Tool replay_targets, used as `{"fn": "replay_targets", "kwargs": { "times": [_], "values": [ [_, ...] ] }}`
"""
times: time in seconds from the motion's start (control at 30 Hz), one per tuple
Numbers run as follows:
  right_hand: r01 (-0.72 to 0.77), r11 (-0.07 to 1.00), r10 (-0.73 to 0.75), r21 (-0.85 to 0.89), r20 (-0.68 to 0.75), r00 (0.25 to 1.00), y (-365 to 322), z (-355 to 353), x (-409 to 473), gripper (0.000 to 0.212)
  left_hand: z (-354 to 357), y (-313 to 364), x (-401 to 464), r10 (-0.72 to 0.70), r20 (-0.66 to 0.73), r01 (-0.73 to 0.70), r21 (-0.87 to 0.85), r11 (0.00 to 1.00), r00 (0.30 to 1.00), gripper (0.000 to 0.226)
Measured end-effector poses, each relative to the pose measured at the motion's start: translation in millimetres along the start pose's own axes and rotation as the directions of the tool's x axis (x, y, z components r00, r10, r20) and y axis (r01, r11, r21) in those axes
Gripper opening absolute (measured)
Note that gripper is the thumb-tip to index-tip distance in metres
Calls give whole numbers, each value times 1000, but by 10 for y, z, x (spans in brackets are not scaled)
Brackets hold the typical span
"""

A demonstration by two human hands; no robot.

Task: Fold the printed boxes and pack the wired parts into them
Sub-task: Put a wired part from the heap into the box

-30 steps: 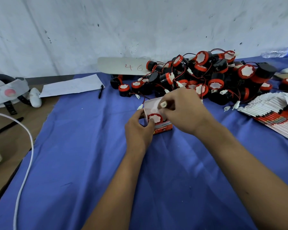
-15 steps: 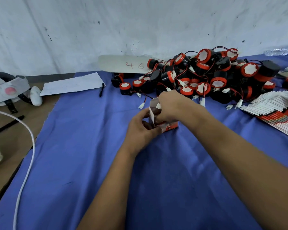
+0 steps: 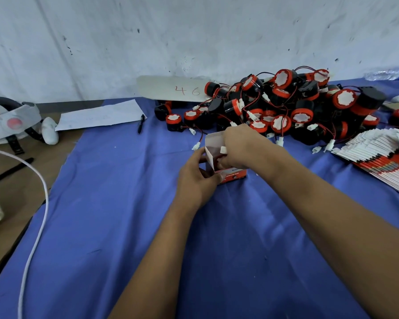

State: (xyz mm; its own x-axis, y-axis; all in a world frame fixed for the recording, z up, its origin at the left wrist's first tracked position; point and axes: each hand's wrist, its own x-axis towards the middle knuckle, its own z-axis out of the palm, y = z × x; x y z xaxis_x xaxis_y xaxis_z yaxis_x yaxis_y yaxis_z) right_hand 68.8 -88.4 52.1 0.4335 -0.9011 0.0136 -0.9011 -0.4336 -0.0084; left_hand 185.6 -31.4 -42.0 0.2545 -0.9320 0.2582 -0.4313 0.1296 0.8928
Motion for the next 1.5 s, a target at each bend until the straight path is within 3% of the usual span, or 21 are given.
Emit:
{"fn": "replay_targets", "kwargs": {
  "times": [0.07, 0.13, 0.27, 0.4, 0.5, 0.63, 0.7, 0.77, 0.9, 1.03, 1.17, 1.27, 1.5],
  "values": [
    [47, 998, -48, -45, -20, 999, 24, 22, -7, 21, 46, 17, -30, 108, -87, -99, 104, 990, 990, 79],
    [70, 995, -74, -76, -50, 996, 42, 43, -13, 31, 70, 53, -77, 273, -129, -241, 218, 946, 953, 76],
    [67, 992, -71, -104, -34, 997, 22, 80, -27, 37, 52, 127, -107, 449, -37, -379, 480, 791, 893, 45],
    [89, 990, -92, -112, -28, 995, 28, 23, -64, 37, 80, 255, -184, 419, 42, -361, 588, 724, 907, 41],
    [55, 995, -55, -78, 2, 998, 76, -26, -81, 36, 130, 358, -236, 318, -21, -211, 706, 676, 948, 33],
    [11, 1000, -10, 23, -35, 999, 126, -37, -84, 6, 189, 395, -259, 152, -67, -38, 800, 599, 986, 27],
    [-9, 997, 13, 80, -52, 999, 126, -20, -88, 6, 250, 394, -284, 104, -42, -26, 817, 577, 994, 26],
    [-32, 994, 39, 107, -65, 997, 134, -9, -73, 5, 286, 386, -291, 85, -27, -28, 813, 582, 996, 23],
    [-74, 985, 96, 154, -140, 985, 162, 1, -37, 32, 202, 363, -261, 97, 1, -64, 757, 650, 995, 21],
    [-109, 973, 159, 203, -248, 956, 119, 51, -52, 11, 234, 352, -269, 111, 5, -78, 739, 669, 994, 20],
    [-149, 978, 194, 145, -378, 905, 97, 182, -57, 20, 264, 339, -222, 107, 14, -81, 750, 656, 994, 28],
    [-141, 982, 179, 130, -366, 913, 82, 230, -21, 29, 274, 325, -208, 95, -4, -60, 746, 663, 995, 30],
    [-155, 973, 209, 172, -370, 905, 9, 289, 12, 7, 295, 296, -171, 131, -2, -91, 706, 702, 991, 16]
  ]
}}
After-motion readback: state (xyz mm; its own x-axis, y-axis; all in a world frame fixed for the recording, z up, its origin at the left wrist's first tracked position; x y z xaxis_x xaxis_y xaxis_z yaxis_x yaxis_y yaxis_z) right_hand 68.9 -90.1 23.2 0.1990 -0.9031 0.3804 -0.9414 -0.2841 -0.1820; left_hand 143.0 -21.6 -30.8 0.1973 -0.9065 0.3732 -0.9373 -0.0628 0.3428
